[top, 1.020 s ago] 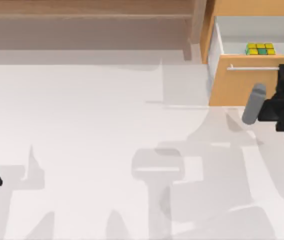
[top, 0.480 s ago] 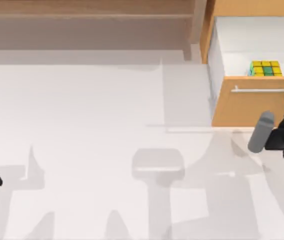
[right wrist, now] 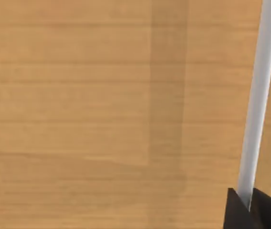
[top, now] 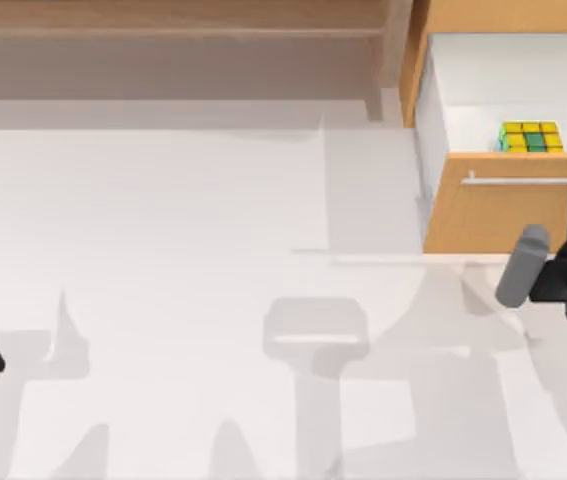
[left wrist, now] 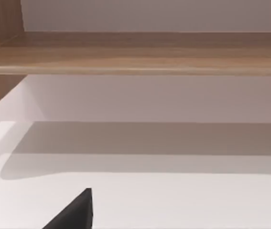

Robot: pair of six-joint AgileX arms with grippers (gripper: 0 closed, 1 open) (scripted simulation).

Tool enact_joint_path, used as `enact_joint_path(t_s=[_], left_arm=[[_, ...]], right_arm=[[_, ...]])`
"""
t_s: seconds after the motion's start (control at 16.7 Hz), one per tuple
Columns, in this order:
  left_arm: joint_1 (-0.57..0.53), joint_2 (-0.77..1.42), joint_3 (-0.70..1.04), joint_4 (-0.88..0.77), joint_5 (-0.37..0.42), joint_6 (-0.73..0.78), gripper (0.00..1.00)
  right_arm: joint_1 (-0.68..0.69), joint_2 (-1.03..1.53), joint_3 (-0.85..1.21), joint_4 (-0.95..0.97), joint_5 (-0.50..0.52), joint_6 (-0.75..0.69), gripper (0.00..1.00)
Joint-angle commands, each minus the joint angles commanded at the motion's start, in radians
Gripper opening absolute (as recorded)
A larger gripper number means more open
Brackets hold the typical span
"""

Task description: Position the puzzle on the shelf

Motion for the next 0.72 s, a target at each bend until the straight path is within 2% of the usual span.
enact_joint_path(t_s=[0.54,0.72], left_arm=[[0.000,0.000,0.000,0.000,0.000,0.000,1.00],[0.000,0.000,0.000,0.000,0.000,0.000,1.00]], right_arm=[[0.000,0.000,0.000,0.000,0.000,0.000,0.98],[0.000,0.000,0.000,0.000,0.000,0.000,1.00]])
